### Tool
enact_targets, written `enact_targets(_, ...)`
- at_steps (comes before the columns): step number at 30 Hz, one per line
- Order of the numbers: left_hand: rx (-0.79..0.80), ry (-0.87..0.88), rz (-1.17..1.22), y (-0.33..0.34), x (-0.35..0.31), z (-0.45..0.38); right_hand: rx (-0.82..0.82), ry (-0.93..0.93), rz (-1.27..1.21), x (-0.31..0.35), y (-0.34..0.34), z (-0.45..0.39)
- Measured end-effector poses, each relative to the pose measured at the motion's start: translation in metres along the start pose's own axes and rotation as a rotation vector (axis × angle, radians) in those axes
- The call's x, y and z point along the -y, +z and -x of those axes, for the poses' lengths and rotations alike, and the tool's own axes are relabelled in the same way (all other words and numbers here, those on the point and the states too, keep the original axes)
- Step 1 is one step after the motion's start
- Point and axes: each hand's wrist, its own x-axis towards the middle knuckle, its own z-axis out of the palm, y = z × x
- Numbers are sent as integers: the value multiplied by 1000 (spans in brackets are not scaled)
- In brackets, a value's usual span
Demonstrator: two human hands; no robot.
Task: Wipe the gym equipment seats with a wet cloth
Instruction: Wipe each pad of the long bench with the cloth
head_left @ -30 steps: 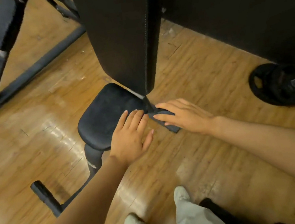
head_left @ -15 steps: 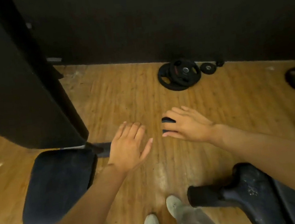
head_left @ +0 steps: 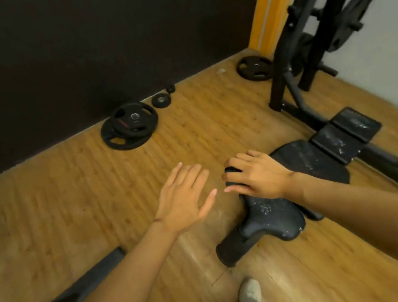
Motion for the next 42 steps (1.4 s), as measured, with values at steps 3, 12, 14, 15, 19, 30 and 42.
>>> enact_targets(3,31,112,43,30,-27,-37,7,127,14,-27,-5,51)
enact_targets(12,87,338,169,113,-99,-139,-13,442,91,-103,-17,169)
enact_targets(14,110,365,202,126,-107,-153,-8,485,99,-113,-15,184)
enact_targets(15,121,375,217,133,-109,-161,0,510,100,-118,-14,189)
enact_targets(19,167,412,261,159,-109,-195,24,611,133,-138,-6,197)
enact_targets(30,225,577,362,246,-2,-297,58,912,231,-201,48,129)
enact_targets(42,294,712,468,315,61,-391,15,1157,308,-278,79,59)
